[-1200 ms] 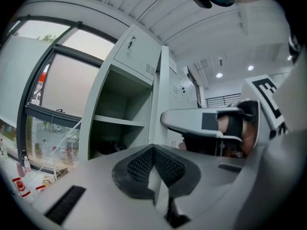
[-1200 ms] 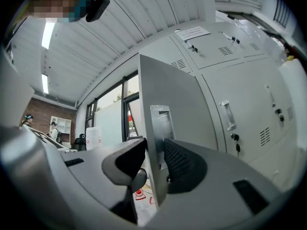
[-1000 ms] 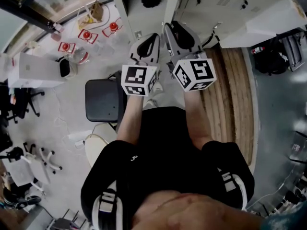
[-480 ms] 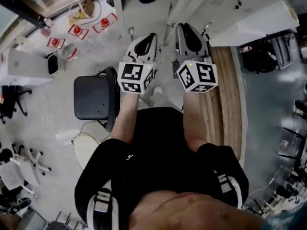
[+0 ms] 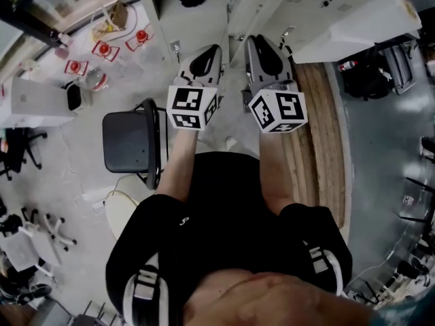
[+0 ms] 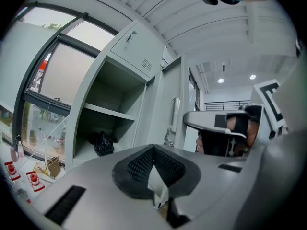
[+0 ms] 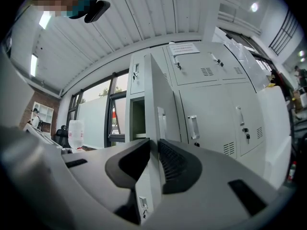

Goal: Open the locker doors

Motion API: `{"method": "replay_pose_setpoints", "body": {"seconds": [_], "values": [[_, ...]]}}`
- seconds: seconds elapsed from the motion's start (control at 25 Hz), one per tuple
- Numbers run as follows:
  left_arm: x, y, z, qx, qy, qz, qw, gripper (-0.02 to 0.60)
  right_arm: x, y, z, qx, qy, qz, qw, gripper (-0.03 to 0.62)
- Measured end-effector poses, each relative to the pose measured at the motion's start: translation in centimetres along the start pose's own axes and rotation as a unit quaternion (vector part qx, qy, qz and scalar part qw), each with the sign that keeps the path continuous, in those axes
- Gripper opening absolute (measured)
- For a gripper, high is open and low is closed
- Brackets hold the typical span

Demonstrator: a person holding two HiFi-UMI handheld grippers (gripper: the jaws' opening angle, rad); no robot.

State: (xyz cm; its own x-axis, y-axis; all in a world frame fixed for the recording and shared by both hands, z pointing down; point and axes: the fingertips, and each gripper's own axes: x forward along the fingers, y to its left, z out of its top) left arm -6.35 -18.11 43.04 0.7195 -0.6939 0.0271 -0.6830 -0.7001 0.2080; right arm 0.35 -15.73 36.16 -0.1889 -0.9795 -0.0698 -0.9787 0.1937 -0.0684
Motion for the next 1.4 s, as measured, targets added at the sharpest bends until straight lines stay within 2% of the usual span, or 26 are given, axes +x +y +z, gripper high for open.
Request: {"method": "replay_pose_setpoints", "body": {"seconds": [0.36, 0.68, 1.0, 1.2, 1.4], "values": [[2.4, -4.1, -0.7, 0.023, 0.009, 0.035, 0.9991, 0.009, -2.2, -5.5, 0.4, 0.032, -0.016, 0.01, 0.999, 0.074], [4.4, -7.7, -1.5, 0.03, 0.005, 0.061, 0.9977, 0.009, -3.2, -9.8, -0.8, 0.048, -0.002, 0.032, 0.998, 0.064], [5.1, -10.0, -2.6, 0.031, 0.005, 0.108, 0.9937, 0.009, -3.8, -10.6, -5.2, 0.021, 0.074, 0.083, 0.994, 0.052], [4.6, -10.6, -3.4, 0.036, 0.007, 0.146, 0.9886, 0.009, -4.6, -11.1, -6.2, 0.029, 0.085, 0.112, 0.99, 0.052], [4.6, -11.8, -4.2, 0.028, 0.002, 0.16, 0.9867, 0.009, -5.7, -11.8, -7.0, 0.037, 0.092, 0.126, 0.987, 0.052]]}}
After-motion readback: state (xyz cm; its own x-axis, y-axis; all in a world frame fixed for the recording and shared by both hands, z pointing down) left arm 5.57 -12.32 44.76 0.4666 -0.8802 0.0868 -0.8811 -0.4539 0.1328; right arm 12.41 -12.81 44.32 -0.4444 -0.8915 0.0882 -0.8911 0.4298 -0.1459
